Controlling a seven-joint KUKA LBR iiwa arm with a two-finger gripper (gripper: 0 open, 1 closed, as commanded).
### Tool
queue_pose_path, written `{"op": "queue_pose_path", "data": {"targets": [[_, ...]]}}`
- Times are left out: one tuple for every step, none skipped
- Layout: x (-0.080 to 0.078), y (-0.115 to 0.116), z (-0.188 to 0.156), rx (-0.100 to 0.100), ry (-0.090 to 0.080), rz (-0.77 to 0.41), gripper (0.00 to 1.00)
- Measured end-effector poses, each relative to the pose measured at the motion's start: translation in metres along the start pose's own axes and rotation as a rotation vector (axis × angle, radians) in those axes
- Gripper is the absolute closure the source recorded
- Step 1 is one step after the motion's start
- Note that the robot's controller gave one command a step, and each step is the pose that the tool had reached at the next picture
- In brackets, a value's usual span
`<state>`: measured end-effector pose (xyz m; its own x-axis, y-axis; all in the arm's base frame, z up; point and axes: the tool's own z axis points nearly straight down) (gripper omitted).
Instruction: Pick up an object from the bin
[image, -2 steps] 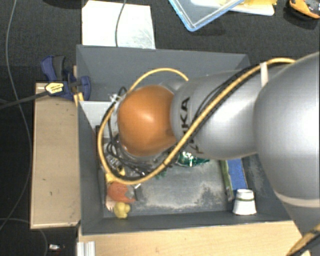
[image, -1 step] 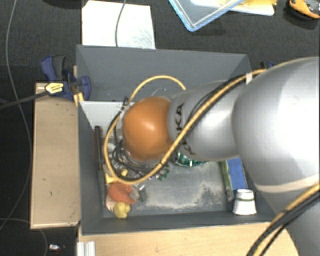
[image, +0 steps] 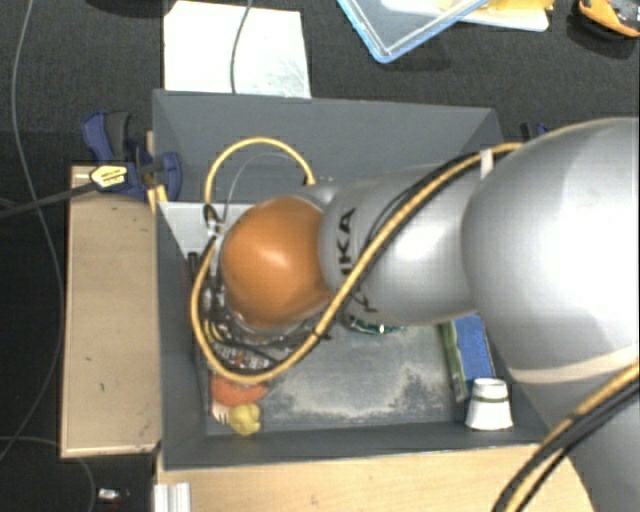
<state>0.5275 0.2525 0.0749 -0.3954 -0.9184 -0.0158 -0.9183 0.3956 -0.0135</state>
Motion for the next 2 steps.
{"op": "queue_pose_path", "data": {"targets": [[0.0, 0.0, 0.0, 0.0, 0.0, 0.001, 1.0], [0.002, 0.002, -0.013, -0.006, 0.005, 0.002, 1.0]]}}
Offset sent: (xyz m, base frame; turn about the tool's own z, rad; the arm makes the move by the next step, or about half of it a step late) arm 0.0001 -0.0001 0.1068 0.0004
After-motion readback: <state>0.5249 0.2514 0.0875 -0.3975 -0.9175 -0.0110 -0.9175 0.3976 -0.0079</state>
